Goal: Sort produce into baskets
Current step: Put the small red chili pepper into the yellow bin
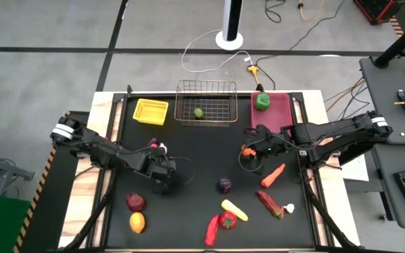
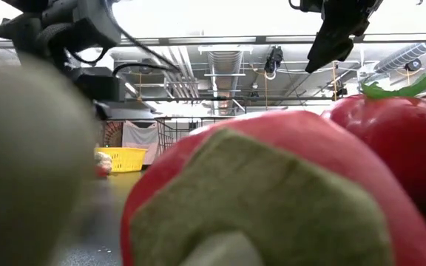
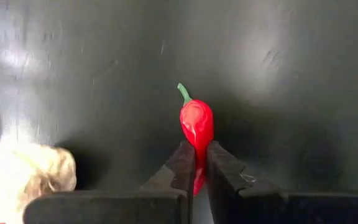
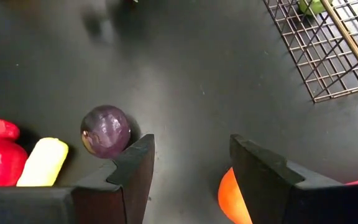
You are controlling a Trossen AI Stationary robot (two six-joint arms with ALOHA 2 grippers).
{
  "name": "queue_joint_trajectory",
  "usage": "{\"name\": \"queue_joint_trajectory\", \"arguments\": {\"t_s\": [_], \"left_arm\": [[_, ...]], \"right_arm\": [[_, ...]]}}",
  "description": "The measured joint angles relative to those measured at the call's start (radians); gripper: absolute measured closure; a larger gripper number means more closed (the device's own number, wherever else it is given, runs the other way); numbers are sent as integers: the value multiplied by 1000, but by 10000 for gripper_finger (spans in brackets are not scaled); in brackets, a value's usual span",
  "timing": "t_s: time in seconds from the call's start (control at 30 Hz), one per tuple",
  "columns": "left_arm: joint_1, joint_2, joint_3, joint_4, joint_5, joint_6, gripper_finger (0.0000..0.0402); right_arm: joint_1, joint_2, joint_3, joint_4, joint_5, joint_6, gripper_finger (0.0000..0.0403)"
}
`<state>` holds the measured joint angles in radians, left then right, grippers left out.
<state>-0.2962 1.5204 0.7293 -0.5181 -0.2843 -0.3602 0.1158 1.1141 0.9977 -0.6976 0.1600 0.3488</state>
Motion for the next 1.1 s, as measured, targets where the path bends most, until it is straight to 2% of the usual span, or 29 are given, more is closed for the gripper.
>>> {"name": "queue_joint_trajectory", "arguments": {"t_s": [0.2, 0.33, 0.5, 0.67, 0.83, 0.97, 1.03, 1.1], "left_arm": [[1, -56, 110, -123, -2, 65, 395], [30, -147, 179, -219, -106, 122, 396], [143, -302, 202, -306, -183, 147, 396], [354, -429, 192, -354, -205, 142, 397], [667, -464, 192, -349, -190, 117, 397], [905, -425, 191, -346, -21, 162, 397], [985, -390, 191, -339, 68, 181, 397], [1032, -352, 191, -338, 104, 194, 396]], "right_arm": [[0, 0, 0, 8, 1, -9, 202], [0, 0, 0, 36, 16, -28, 202], [0, 0, 0, 60, 25, -50, 202], [0, 0, 0, 85, 25, -63, 202], [0, 0, 0, 107, 27, -80, 202], [0, 0, 0, 108, 26, -80, 202], [0, 0, 0, 108, 27, -77, 202], [0, 0, 0, 108, 26, -72, 202]]}}
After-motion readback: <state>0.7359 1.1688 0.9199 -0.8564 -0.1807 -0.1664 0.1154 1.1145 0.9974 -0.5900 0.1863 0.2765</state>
